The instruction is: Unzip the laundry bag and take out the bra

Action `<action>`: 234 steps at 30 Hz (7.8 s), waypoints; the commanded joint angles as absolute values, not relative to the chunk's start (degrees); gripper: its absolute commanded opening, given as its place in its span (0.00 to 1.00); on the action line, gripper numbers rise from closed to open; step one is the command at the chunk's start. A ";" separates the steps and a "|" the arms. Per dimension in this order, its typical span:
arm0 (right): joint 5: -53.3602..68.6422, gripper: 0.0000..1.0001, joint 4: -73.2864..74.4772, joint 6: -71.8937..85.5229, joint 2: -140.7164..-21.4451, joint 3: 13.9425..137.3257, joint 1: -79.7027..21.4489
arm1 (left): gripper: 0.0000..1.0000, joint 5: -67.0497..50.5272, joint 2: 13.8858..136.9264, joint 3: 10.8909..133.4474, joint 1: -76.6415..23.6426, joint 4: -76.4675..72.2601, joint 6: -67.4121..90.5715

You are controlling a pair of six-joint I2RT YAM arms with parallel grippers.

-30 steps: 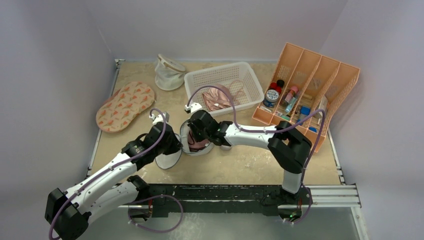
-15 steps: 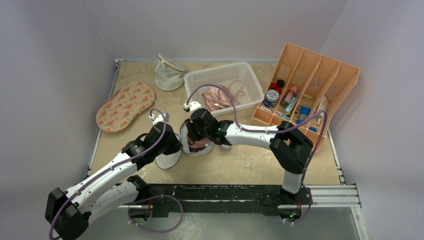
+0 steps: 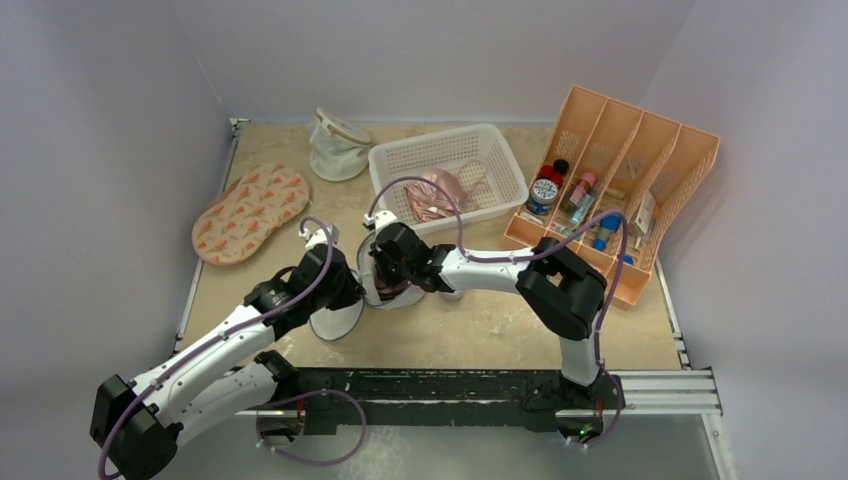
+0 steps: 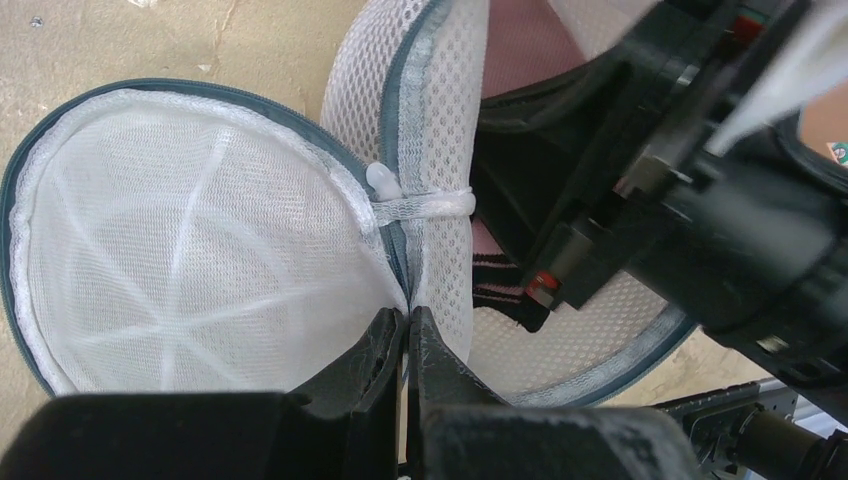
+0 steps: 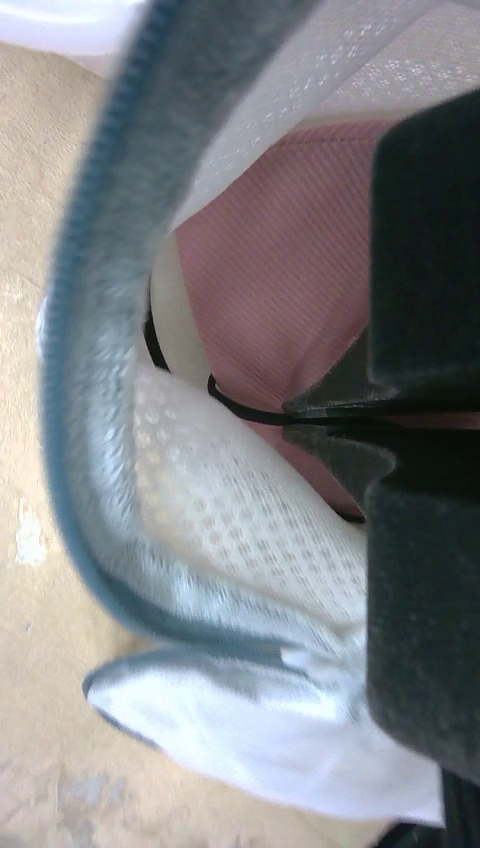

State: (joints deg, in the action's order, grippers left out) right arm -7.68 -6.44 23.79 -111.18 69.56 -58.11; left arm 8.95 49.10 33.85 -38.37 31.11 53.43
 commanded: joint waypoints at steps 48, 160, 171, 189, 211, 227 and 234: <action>-4.77 0.00 -12.22 22.83 -70.69 71.72 -58.06 | 0.00 9.18 48.30 35.15 -38.31 30.52 53.35; 4.79 0.52 -5.51 14.40 -100.73 79.33 -18.63 | 0.45 12.33 63.93 46.75 -44.56 32.82 50.72; 8.87 0.93 -2.39 13.38 -88.37 71.76 -19.19 | 0.68 14.22 60.82 51.72 -44.47 36.12 49.73; 11.24 1.00 4.58 15.12 -75.07 56.17 -37.08 | 0.74 26.17 54.55 57.29 -43.74 37.85 54.14; -5.61 0.68 12.45 19.37 -94.41 69.77 -46.96 | 0.75 25.97 53.43 51.94 -43.68 35.01 56.87; -10.61 0.10 1.72 45.26 -74.08 43.99 -44.87 | 0.76 24.79 54.03 43.83 -43.76 31.78 61.65; -7.34 0.34 -0.36 41.44 -73.98 45.34 -44.91 | 0.80 31.50 50.94 40.09 -43.53 40.06 72.71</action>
